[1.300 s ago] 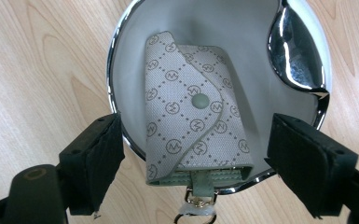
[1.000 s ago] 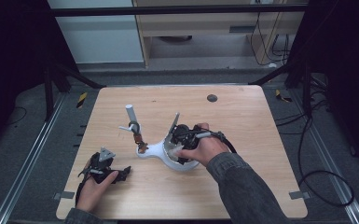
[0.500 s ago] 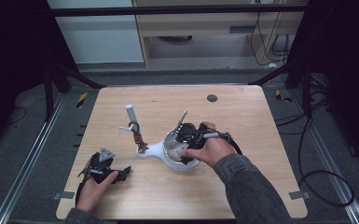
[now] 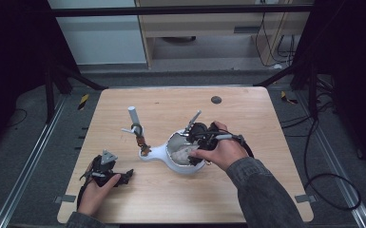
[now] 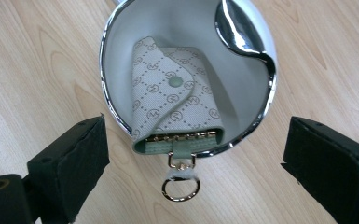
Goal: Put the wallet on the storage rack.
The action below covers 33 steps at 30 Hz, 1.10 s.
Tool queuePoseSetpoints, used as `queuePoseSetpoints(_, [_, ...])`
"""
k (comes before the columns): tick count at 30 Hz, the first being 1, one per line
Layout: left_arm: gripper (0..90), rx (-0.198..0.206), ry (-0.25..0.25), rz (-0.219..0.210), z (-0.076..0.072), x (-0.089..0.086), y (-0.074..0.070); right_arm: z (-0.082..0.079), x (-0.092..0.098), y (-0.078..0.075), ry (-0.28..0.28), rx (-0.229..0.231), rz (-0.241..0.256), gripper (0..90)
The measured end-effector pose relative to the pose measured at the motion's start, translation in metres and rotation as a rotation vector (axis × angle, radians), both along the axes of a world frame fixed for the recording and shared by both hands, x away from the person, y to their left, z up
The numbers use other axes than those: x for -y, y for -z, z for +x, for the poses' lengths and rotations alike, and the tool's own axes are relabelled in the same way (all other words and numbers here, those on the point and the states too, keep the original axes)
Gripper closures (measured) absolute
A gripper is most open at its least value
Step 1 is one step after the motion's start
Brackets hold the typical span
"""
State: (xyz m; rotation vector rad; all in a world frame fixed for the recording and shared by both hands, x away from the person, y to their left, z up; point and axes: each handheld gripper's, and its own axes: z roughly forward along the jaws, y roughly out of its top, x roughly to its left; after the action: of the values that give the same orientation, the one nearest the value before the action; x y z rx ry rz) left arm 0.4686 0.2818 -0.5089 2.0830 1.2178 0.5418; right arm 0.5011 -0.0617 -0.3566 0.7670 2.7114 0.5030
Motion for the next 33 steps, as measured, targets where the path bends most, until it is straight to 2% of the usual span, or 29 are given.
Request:
queuePoseSetpoints(11, [0.0, 0.0, -0.003, -0.003, 0.0, 0.0, 0.0, -0.001, 0.024, -0.007, 0.034, 0.031, 0.064, 6.4])
queuePoseSetpoints(20, [0.0, -0.002, -0.001, -0.001, 0.0, 0.0, 0.0, -0.004, 0.041, -0.009, 0.061, 0.053, 0.089, 6.3])
queuePoseSetpoints(26, [0.0, -0.002, -0.001, 0.0, 0.0, 0.0, 0.0, -0.003, 0.055, -0.01, 0.092, 0.096, 0.124, 5.6])
queuePoseSetpoints(29, [0.0, -0.001, -0.002, 0.0, 0.0, 0.0, 0.0, -0.003, 0.062, -0.011, 0.115, 0.105, 0.151, 5.6])
queuePoseSetpoints(33, [0.0, -0.001, -0.002, 0.0, 0.0, 0.0, 0.0, -0.003, 0.072, -0.011, 0.143, 0.141, 0.187, 5.4])
